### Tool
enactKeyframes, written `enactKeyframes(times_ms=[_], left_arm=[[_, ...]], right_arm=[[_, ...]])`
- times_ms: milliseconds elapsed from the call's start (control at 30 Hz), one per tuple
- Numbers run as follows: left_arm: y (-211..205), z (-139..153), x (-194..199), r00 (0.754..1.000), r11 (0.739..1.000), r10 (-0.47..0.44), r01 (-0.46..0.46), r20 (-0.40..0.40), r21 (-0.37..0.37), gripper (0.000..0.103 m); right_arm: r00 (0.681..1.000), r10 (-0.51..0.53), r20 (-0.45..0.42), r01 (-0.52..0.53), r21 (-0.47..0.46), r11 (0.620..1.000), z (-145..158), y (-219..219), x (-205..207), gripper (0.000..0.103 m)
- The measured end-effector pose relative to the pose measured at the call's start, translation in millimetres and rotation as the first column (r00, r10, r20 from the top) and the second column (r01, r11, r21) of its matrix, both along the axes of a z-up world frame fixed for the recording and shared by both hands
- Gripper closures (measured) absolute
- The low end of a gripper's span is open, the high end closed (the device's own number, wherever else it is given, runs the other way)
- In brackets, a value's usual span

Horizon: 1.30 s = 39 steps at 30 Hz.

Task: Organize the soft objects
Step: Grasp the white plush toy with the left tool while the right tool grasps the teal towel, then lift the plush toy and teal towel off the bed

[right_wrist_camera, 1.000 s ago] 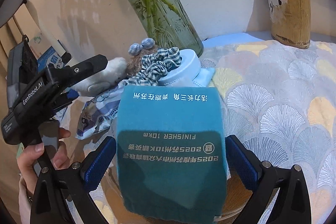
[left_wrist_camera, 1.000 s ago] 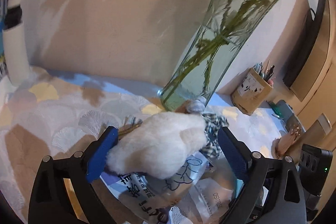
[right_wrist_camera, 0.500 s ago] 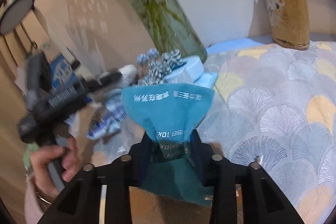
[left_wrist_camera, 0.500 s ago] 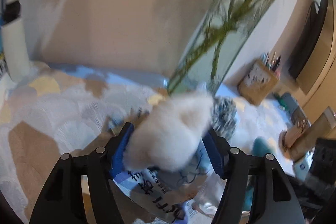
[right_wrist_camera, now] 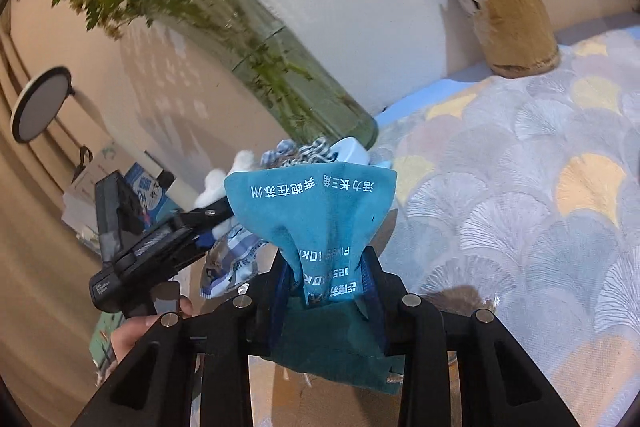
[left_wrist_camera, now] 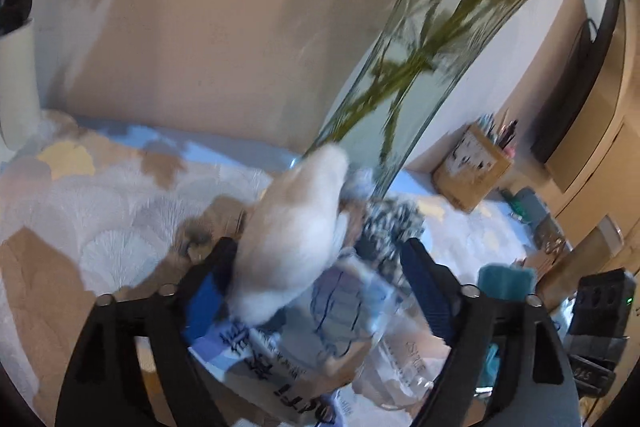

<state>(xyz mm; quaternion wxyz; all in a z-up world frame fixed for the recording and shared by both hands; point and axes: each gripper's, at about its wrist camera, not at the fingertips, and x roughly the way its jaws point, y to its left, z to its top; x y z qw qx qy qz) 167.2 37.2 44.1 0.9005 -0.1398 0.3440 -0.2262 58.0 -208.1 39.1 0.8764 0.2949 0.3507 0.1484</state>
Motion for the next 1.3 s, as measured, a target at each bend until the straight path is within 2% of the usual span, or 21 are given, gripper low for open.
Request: enactKeyframes(times_ms=[67,100,133,233,300,433,533,633,667,700,733,767,833,933,967,1000,1033,1067,1100,1167,1300], left_arm=[[1,2,1,0.999,1.0,0.022,-0.023,0.026,0.014,0.02],[0,1,1,0.999,0.999,0.034,-0.035,0.036,0.036,0.044],[-1,-1,3,0.999,0.996,0.046,-0.048,0.027,0.073,0.074],[2,-4,4,0.998,0.996,0.064,-0.065,0.025,0.054,0.074],[6,2,0,0.994,0.993,0.097,-0.1,0.058,0.055,0.074],[16,14,-8,0.984,0.988,0.144,-0.149,0.104,0.046,0.074],[18,12,-9,0.982,0.984,0.158,-0.165,0.108,0.066,0.074],[17,12,-8,0.983,0.986,0.151,-0.157,0.106,0.049,0.074],[16,13,-9,0.983,0.987,0.149,-0.155,0.11,0.048,0.074],[14,13,-9,0.982,0.986,0.149,-0.156,0.115,0.053,0.074],[14,14,-11,0.982,0.986,0.15,-0.158,0.119,0.061,0.074],[14,14,-11,0.981,0.985,0.148,-0.157,0.121,0.065,0.074],[13,14,-11,0.981,0.986,0.148,-0.156,0.123,0.062,0.074],[13,14,-11,0.981,0.985,0.151,-0.16,0.125,0.07,0.074],[13,14,-11,0.981,0.984,0.151,-0.161,0.123,0.074,0.074],[13,13,-11,0.981,0.984,0.153,-0.163,0.121,0.075,0.074],[13,12,-10,0.982,0.984,0.152,-0.16,0.116,0.072,0.074],[13,12,-9,0.983,0.985,0.15,-0.158,0.111,0.07,0.073],[13,11,-9,0.983,0.985,0.15,-0.158,0.108,0.07,0.073],[13,11,-9,0.983,0.984,0.151,-0.159,0.108,0.077,0.073],[12,9,-8,0.983,0.984,0.147,-0.156,0.106,0.084,0.073]], right_arm=[[1.0,-0.006,-0.011,0.006,0.014,1.0,-2,-2,1,0.069],[1.0,-0.006,-0.015,0.006,0.017,1.0,-3,-4,1,0.069],[1.0,-0.006,-0.017,0.006,0.015,1.0,-4,-3,1,0.069],[1.0,-0.008,-0.007,0.008,-0.01,1.0,0,-1,0,0.069],[0.999,-0.025,0.028,0.025,-0.007,1.0,5,-4,-5,0.069],[0.995,-0.046,0.086,0.039,0.081,0.996,10,-18,-10,0.069],[0.996,-0.068,0.058,0.062,0.112,0.992,5,-26,-9,0.069],[0.996,-0.058,0.065,0.042,0.231,0.972,-1,-36,-9,0.067],[0.995,-0.061,0.085,0.033,0.299,0.954,-2,-42,-11,0.064],[0.992,-0.069,0.104,0.029,0.345,0.938,-2,-46,-13,0.055],[0.989,-0.09,0.121,0.038,0.374,0.927,-2,-52,-16,0.051],[0.987,-0.102,0.122,0.052,0.359,0.932,1,-53,-18,0.051],[0.987,-0.127,0.101,0.098,0.254,0.962,7,-51,-19,0.054],[0.983,-0.149,0.106,0.125,0.206,0.971,11,-48,-20,0.06],[0.978,-0.169,0.119,0.15,0.153,0.977,17,-46,-23,0.06],[0.975,-0.182,0.126,0.171,0.096,0.981,21,-46,-24,0.057],[0.971,-0.203,0.122,0.204,0.009,0.979,26,-41,-24,0.037],[0.97,-0.224,0.097,0.229,-0.046,0.972,25,-41,-20,0.026],[0.967,-0.244,0.065,0.249,-0.081,0.965,22,-39,-18,0.022],[0.967,-0.255,0.028,0.256,-0.073,0.964,14,-43,-16,0.022],[0.95,-0.311,0.001,0.309,-0.129,0.942,12,-48,-15,0.022]])
